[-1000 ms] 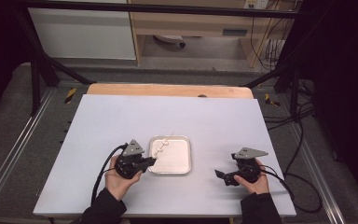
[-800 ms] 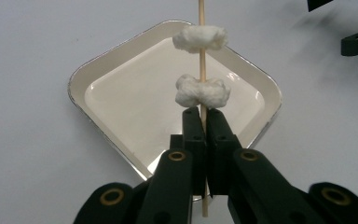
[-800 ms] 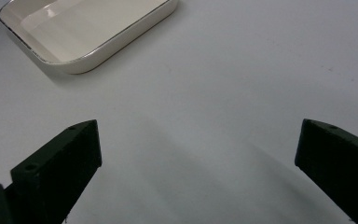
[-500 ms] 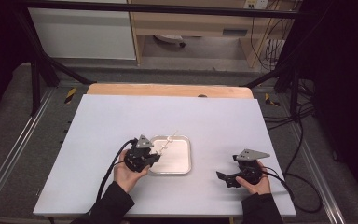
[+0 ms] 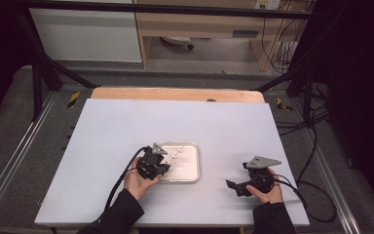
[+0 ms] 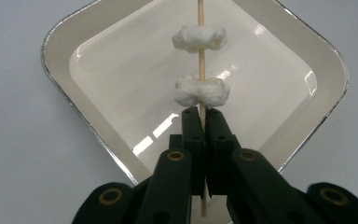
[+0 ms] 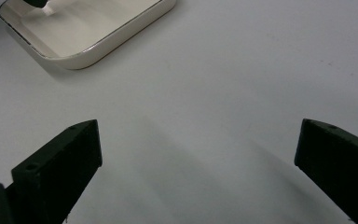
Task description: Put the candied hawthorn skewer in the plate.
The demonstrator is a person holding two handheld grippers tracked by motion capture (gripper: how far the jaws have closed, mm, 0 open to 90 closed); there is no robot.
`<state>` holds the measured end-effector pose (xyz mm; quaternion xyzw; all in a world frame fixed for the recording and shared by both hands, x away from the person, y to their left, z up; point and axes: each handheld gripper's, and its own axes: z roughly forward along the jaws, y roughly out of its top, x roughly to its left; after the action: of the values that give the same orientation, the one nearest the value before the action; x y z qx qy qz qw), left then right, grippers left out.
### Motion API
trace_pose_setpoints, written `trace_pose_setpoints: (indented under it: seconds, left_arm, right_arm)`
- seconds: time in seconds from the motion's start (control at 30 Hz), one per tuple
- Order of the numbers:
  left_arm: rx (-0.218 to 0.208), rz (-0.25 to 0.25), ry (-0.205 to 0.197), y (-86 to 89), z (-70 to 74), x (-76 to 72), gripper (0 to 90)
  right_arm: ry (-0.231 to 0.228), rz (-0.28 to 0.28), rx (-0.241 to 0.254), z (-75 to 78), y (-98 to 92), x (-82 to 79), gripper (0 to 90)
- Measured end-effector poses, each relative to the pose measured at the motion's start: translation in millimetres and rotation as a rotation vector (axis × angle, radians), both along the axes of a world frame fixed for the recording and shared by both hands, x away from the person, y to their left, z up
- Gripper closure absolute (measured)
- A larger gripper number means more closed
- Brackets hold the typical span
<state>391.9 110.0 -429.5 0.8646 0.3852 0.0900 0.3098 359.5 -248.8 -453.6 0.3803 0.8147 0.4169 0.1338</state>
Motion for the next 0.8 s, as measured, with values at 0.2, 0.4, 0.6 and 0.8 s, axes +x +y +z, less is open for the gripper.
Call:
trace_pose_setpoints:
  seconds: [0.2,0.4,0.6,0.8]
  left_arm:
    - [0.021,0.010,0.010,-4.1,-4.1,0.3,88.0]
    - [0.039,0.008,-0.001,-7.2,-3.8,-0.5,87.4]
    - [0.043,-0.001,-0.011,-7.0,-3.7,-1.1,84.7]
    - [0.019,-0.027,-0.045,0.6,5.4,-5.8,73.3]
  right_arm:
    - [0.001,0.000,0.005,-0.5,0.2,0.1,1.5]
    - [0.004,-0.001,0.005,-0.6,0.3,0.0,1.5]
    - [0.005,-0.002,0.005,-0.2,0.0,-0.3,1.6]
    - [-0.001,-0.004,0.009,0.4,-0.3,-0.3,1.6]
